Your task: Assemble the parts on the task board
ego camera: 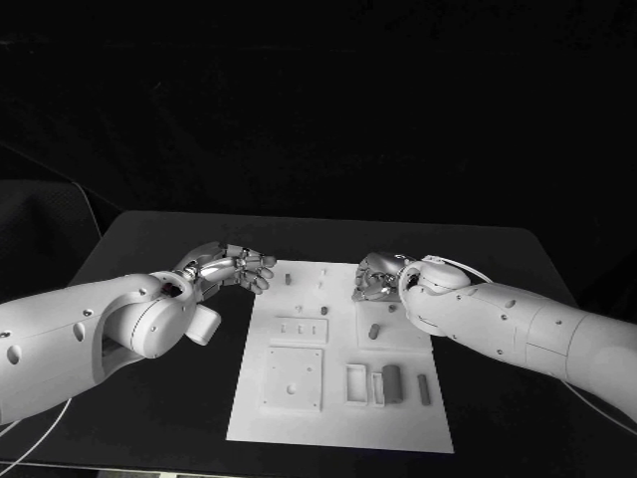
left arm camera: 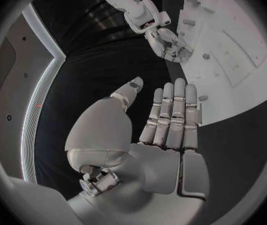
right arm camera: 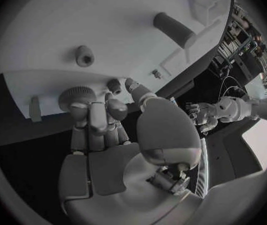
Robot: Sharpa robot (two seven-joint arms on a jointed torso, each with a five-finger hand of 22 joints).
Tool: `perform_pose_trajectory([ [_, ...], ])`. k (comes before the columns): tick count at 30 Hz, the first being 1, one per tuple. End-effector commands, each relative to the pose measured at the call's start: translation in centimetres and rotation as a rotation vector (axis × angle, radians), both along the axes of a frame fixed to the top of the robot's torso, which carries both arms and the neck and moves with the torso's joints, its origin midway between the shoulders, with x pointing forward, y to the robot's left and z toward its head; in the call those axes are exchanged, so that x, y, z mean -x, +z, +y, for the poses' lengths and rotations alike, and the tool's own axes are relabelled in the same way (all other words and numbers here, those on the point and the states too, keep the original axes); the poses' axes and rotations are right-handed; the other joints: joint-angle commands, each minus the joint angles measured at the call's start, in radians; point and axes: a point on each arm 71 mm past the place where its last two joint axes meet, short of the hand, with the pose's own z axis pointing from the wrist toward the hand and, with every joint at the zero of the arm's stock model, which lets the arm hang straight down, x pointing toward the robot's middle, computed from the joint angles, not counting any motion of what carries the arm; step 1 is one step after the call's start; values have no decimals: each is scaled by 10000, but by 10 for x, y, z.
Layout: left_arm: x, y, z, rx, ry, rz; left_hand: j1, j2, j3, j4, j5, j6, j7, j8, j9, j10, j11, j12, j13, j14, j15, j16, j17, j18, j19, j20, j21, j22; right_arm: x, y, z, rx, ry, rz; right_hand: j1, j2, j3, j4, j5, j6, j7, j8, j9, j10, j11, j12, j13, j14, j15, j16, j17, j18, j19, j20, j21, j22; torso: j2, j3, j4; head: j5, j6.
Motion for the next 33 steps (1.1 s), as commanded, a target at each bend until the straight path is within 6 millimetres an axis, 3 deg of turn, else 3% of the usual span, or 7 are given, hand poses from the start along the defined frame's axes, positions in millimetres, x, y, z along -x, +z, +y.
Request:
perform_pose_trajectory([
  [1,0,2,-2,99,-10,-34,-31,3,-57,-6,32,-90,7,-36,-9,-63,-7,-26,-9,-40,-10,-38,-4,2,-76,-11,-53,-6,0,-1,-1,286,-8,77,-28,10,-1,20,38,12,1,43,-9,19,-85,43,18,-6,-82,52,18,96,104,2,95,14,14,-2,-4,28,-36],
  [12,-1,1,-1,84,46,-22,-31,10,-55,-2,32,-93,8,-38,-10,-63,-8,-26,-8,-37,-10,-39,-3,2,-76,-11,-53,-5,0,-2,-4,330,-57,107,-10,124,57,32,49,110,-8,107,-12,21,-112,211,117,1,-105,224,111,122,144,-15,192,62,22,6,-25,13,-80],
  [28,-2,1,0,87,55,52,-35,21,-54,5,32,-95,9,-40,-12,-64,-8,-25,-6,-33,-10,-40,-2,0,-76,-11,-53,-3,1,0,-4,153,-34,-111,148,638,343,-37,134,998,-16,463,84,-8,-218,694,395,-27,-173,715,351,211,191,-63,493,220,45,16,-7,-13,-97],
  [33,-2,1,0,81,71,58,-36,22,-55,7,32,-96,9,-41,-12,-64,-8,-25,-6,-32,-10,-41,-1,0,-76,-11,-53,-2,1,0,-3,108,-79,-157,155,661,356,-41,147,1020,-17,467,85,-7,-221,704,400,-28,-175,726,355,214,191,-63,500,224,53,16,-16,-22,-96],
])
